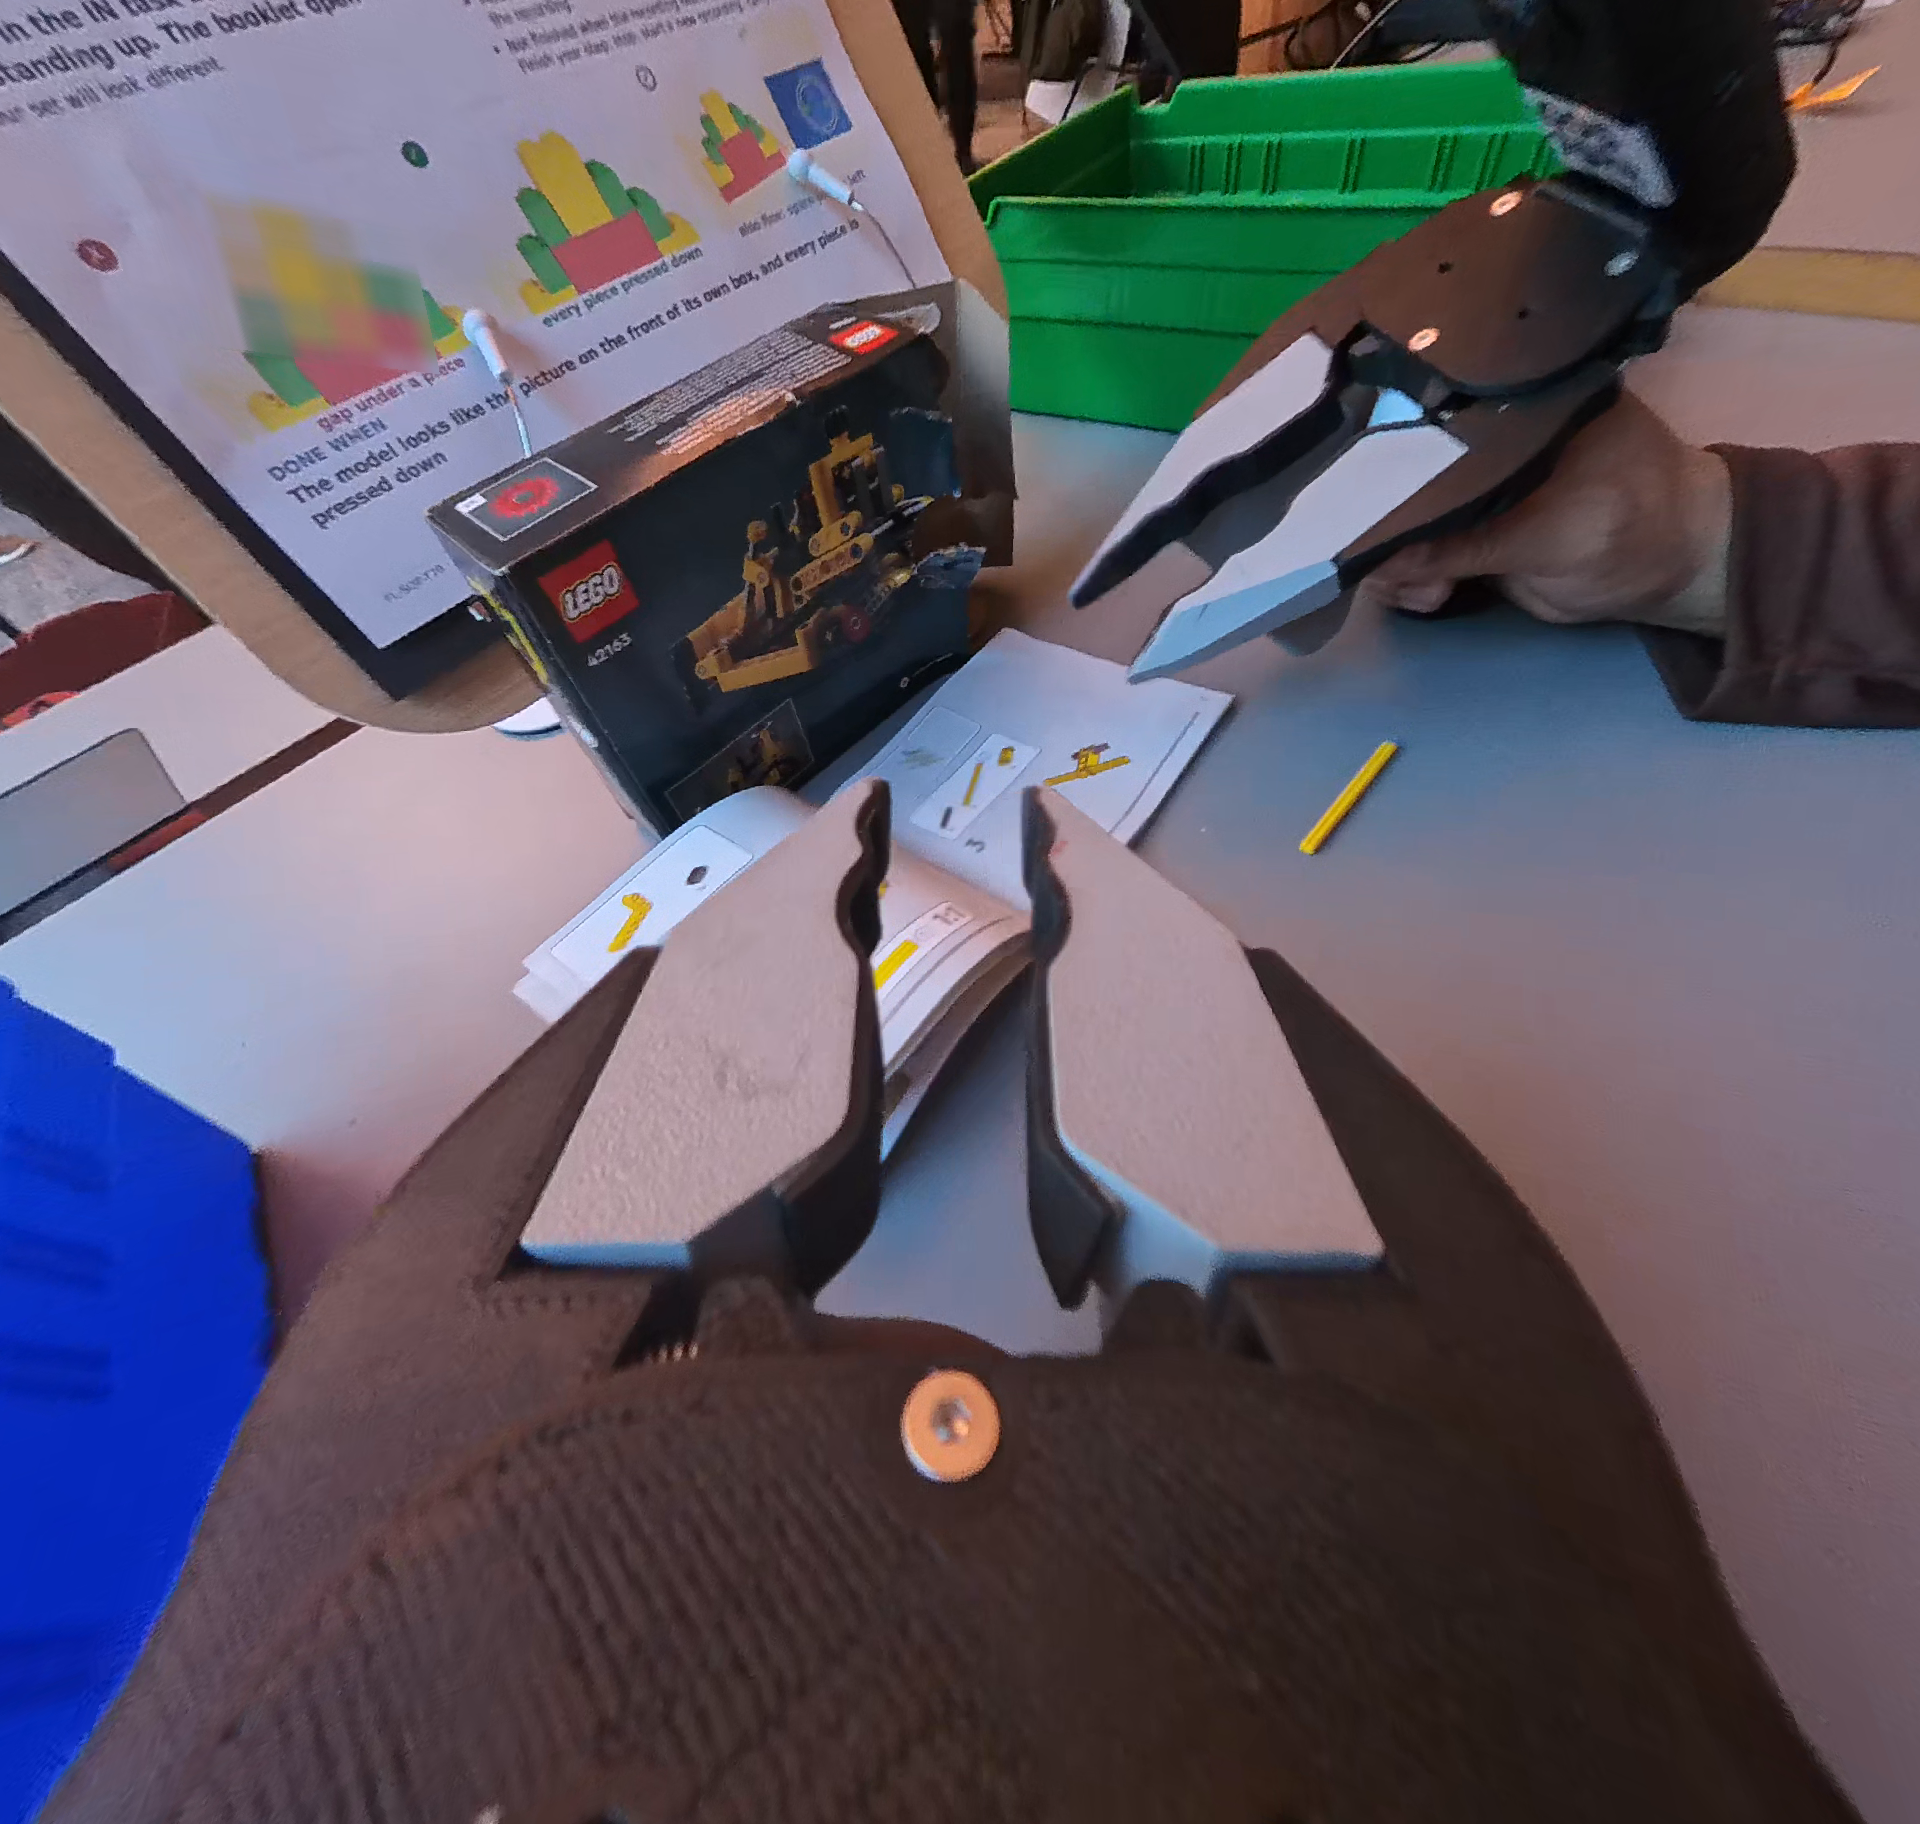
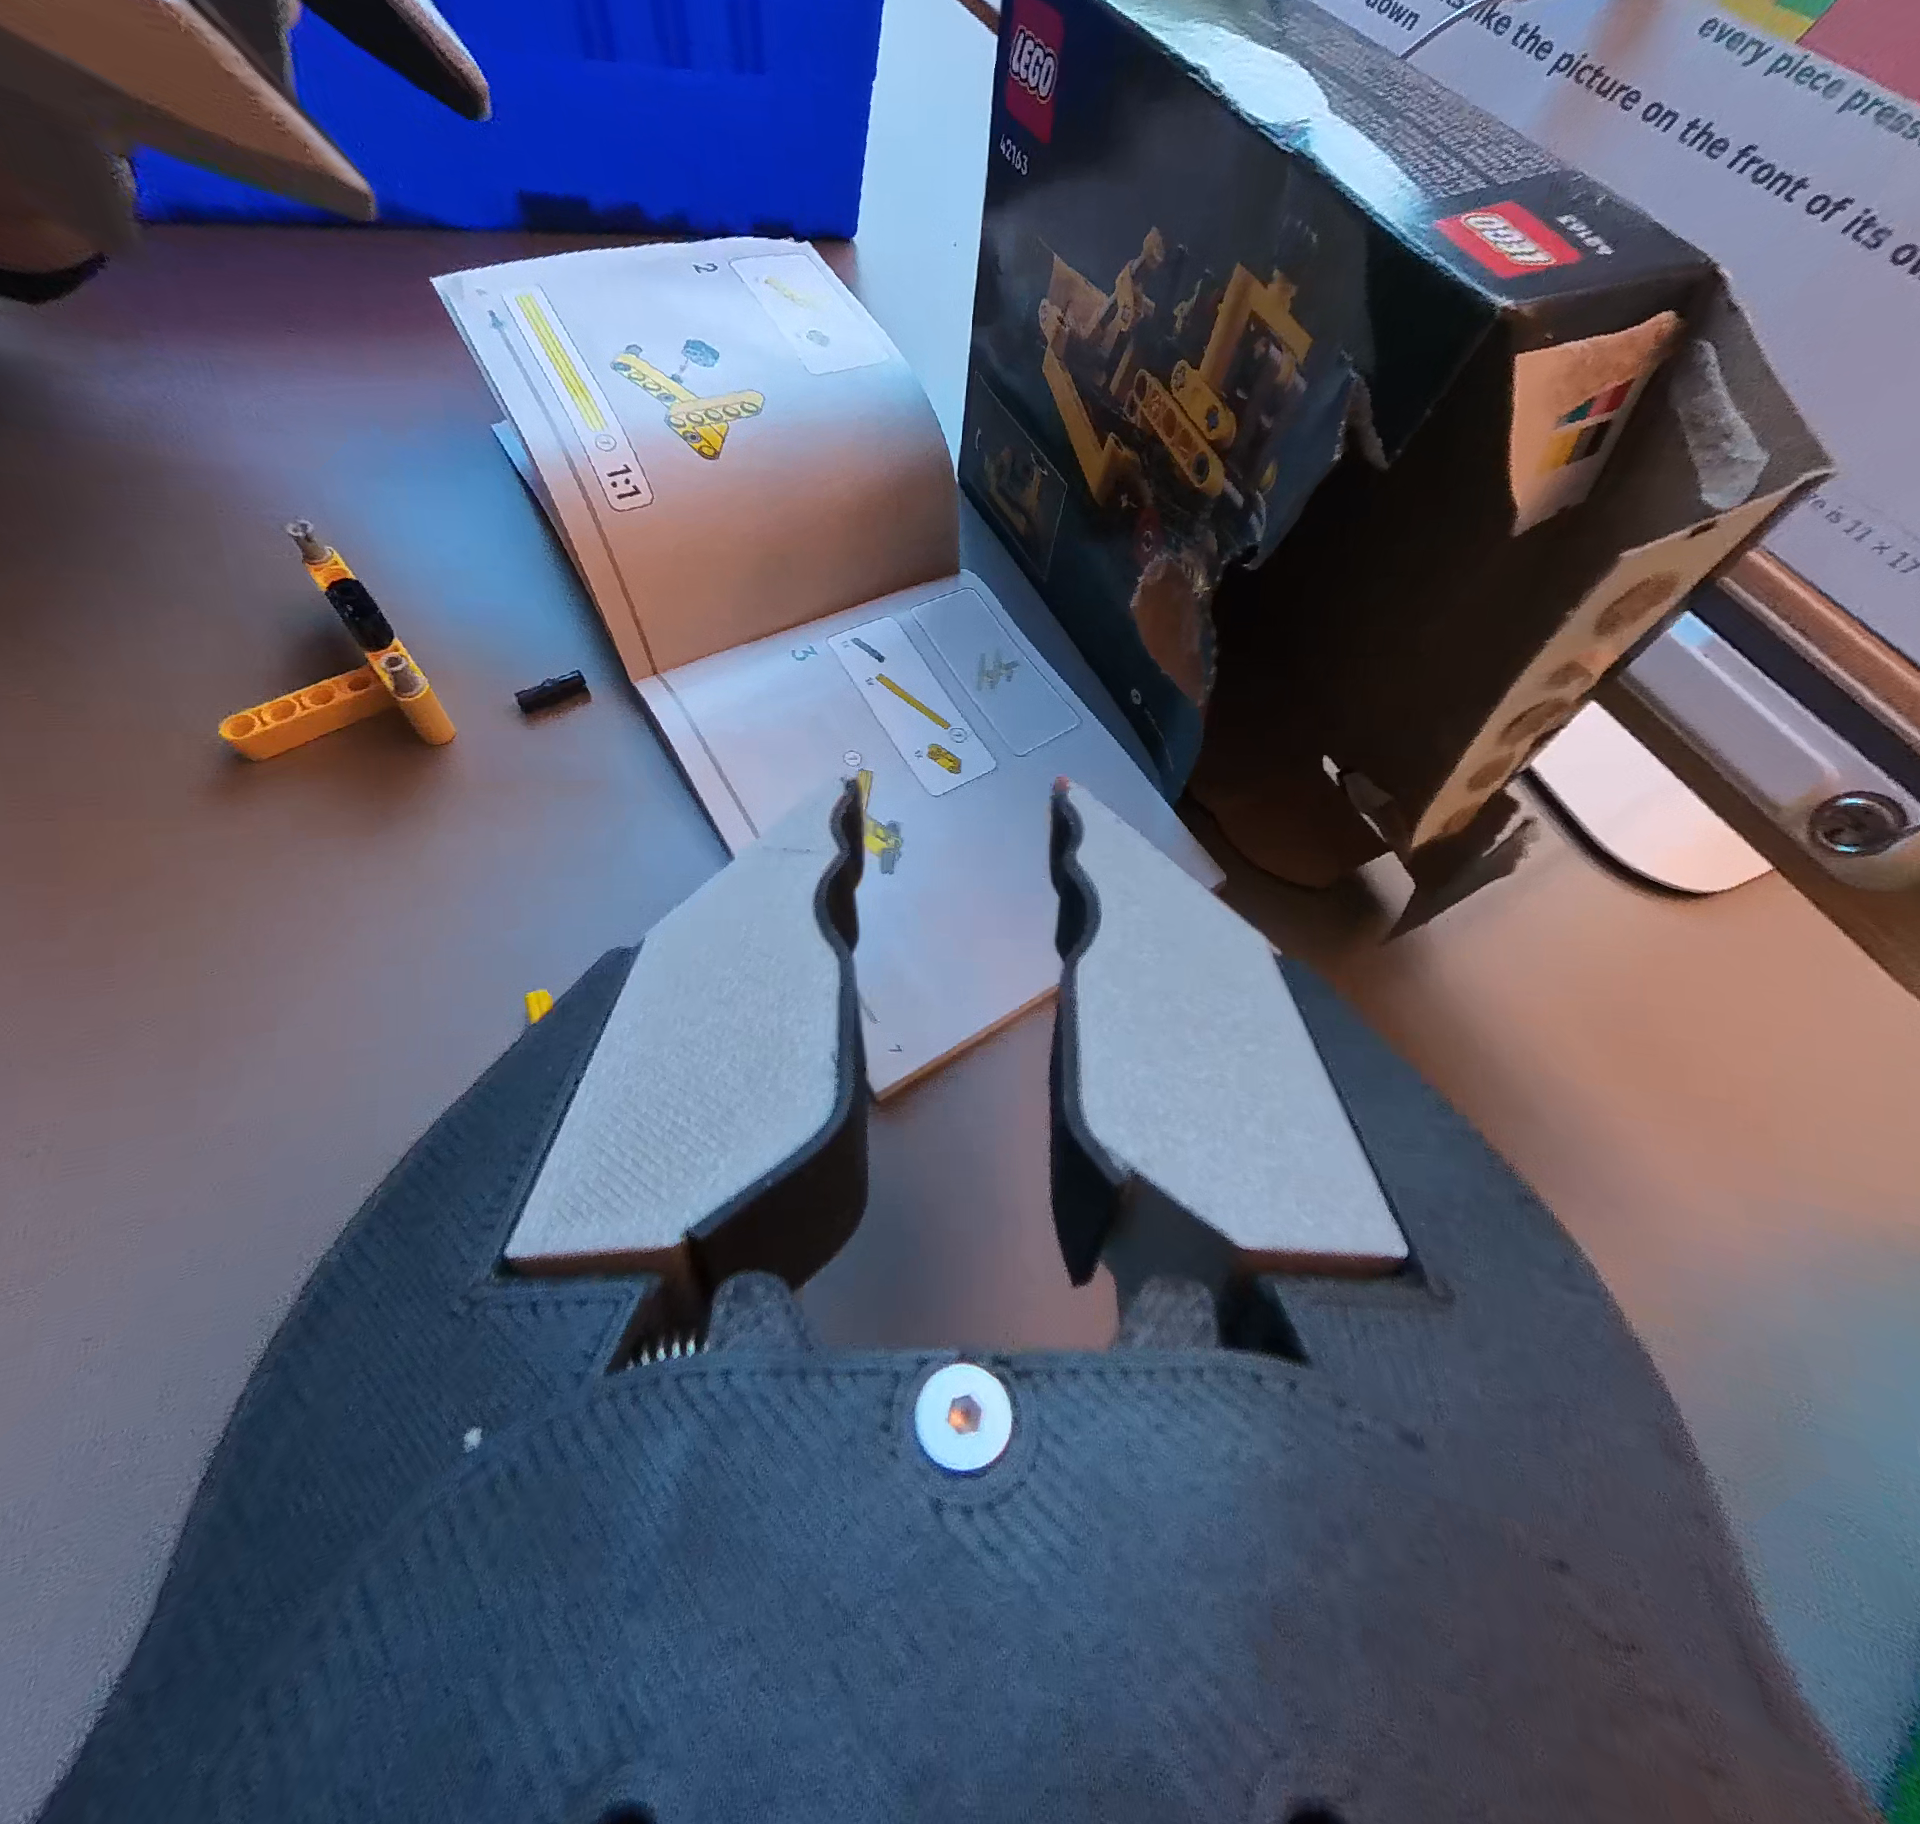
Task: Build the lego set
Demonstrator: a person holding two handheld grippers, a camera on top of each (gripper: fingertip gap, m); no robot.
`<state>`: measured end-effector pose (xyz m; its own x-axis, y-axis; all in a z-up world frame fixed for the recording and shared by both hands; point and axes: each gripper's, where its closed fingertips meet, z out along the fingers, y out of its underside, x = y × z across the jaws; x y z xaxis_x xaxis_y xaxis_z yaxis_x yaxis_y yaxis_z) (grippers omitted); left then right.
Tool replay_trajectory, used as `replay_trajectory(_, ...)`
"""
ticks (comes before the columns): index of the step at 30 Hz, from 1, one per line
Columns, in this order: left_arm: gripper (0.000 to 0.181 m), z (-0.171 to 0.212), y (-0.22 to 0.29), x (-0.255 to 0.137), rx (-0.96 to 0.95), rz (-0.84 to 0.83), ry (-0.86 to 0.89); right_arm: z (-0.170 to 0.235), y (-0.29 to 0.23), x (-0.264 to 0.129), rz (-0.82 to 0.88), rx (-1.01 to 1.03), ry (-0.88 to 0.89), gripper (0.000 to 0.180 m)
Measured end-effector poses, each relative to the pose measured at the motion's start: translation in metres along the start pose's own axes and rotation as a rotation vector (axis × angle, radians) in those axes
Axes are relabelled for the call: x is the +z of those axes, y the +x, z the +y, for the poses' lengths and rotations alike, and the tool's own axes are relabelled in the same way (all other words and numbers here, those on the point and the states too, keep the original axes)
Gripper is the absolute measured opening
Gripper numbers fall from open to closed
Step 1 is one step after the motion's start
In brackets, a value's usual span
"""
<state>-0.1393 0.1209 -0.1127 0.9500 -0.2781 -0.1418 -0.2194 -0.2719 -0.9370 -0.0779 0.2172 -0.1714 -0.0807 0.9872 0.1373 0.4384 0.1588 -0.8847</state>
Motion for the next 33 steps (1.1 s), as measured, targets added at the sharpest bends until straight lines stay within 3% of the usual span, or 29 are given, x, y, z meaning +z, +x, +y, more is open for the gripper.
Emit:
replay_trajectory(14, 0.026, 0.027, 0.001, 0.018, -0.032, 0.030, -0.085, -0.006, 0.006, -0.007, -0.077, 0.074, 0.070, 0.037)
replay_trajectory(33, 0.025, 0.023, -0.003, 0.015, -0.027, 0.008, -0.072, -0.006, 0.010, -0.007, -0.059, 0.084, 0.064, 0.035)
